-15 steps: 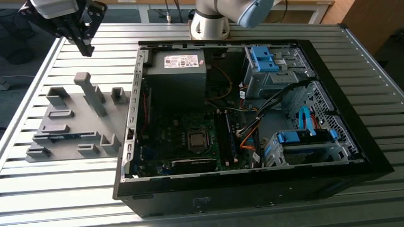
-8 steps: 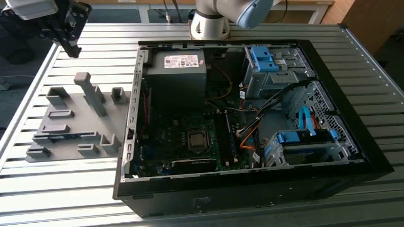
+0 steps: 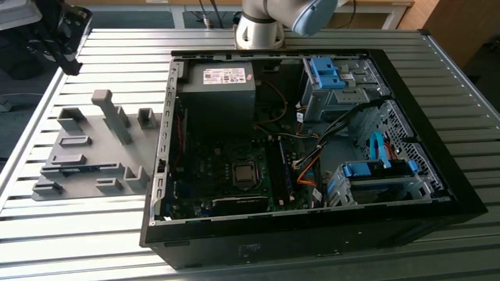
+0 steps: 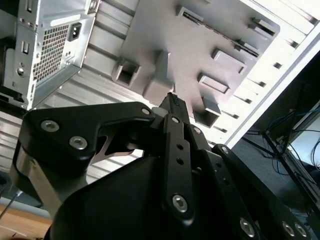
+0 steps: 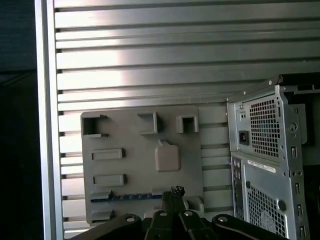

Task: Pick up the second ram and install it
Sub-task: 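Reach for the second ram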

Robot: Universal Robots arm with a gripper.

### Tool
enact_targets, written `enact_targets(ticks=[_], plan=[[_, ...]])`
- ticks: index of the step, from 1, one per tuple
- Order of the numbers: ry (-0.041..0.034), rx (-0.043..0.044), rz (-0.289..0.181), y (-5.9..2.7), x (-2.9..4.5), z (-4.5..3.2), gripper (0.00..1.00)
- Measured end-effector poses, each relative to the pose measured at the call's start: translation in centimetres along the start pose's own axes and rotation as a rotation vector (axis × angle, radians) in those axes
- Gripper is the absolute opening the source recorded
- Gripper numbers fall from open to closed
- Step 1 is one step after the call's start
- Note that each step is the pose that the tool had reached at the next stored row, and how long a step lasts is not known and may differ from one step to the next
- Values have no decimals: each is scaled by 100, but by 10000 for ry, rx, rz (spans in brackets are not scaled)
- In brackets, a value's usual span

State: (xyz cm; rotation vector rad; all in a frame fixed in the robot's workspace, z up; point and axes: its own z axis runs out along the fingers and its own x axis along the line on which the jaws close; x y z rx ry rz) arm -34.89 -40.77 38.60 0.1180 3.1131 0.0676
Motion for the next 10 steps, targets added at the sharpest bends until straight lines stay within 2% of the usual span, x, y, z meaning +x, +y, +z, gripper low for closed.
enact_targets(ticks=[6,10], plan=[[1,0,0,-44,167,3,11],[-1,-1,0,-80,248,8,11]])
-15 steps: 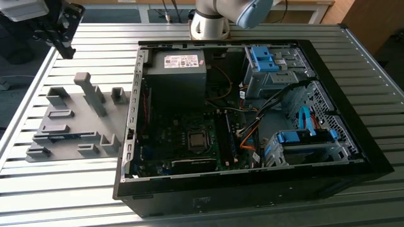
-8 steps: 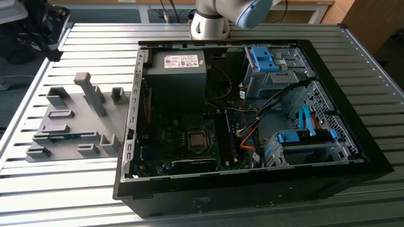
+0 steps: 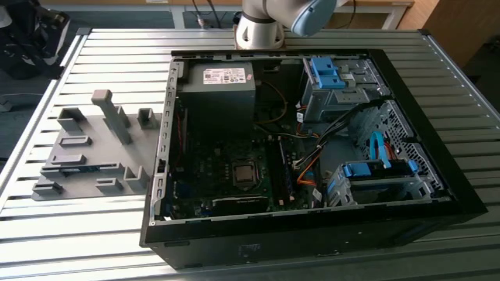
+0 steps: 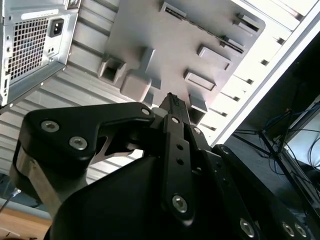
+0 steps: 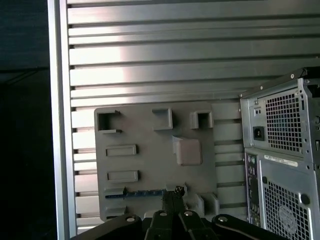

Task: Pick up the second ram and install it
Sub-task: 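Reach for the second ram, then pick up the second ram and move it above second insertion slot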

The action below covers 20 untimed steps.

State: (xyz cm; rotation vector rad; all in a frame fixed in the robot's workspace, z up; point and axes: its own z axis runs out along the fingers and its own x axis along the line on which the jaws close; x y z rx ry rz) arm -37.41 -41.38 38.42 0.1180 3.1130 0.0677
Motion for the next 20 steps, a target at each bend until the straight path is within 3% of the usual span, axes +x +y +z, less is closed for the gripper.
enact_targets(ticks=[12,20], plan=[[1,0,0,-221,218,12,11],[1,1,0,-224,233,12,11]])
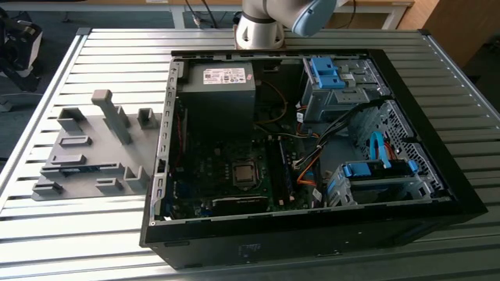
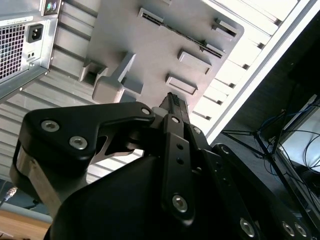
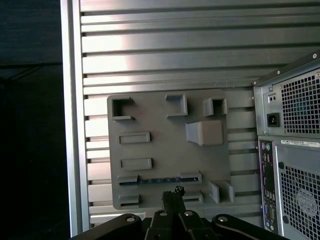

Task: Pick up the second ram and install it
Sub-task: 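Pick up the second ram and move it above second insertion slot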

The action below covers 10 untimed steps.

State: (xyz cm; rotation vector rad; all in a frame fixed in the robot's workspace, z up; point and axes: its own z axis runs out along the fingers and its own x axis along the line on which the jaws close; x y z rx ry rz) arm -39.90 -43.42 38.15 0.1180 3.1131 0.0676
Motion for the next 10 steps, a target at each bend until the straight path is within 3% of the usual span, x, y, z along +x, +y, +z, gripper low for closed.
enact_targets(ticks=[10], plan=[[5,-3,-107,0,2,0,11]])
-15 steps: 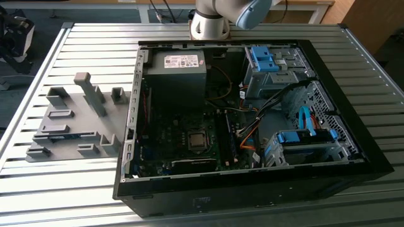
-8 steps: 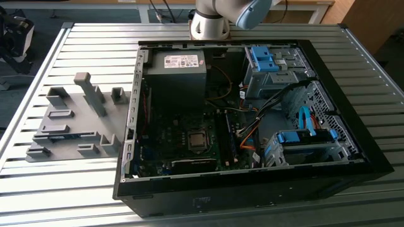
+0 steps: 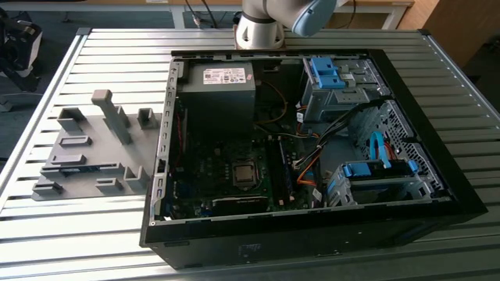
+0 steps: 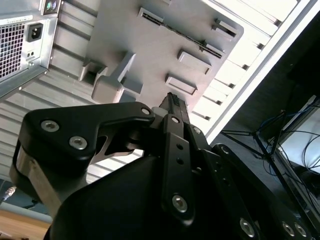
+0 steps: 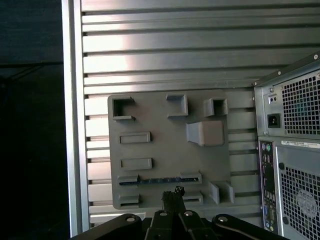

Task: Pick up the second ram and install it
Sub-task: 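Pick up the second ram and move it above second insertion slot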

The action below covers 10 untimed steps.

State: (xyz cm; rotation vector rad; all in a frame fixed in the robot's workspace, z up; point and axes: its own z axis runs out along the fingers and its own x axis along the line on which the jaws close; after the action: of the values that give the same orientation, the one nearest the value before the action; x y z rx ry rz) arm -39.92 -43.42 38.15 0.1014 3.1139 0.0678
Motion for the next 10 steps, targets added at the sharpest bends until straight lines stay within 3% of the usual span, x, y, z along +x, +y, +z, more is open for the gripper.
enact_targets(ticks=[10], plan=[[73,-39,-1639,0,2,0,11]])
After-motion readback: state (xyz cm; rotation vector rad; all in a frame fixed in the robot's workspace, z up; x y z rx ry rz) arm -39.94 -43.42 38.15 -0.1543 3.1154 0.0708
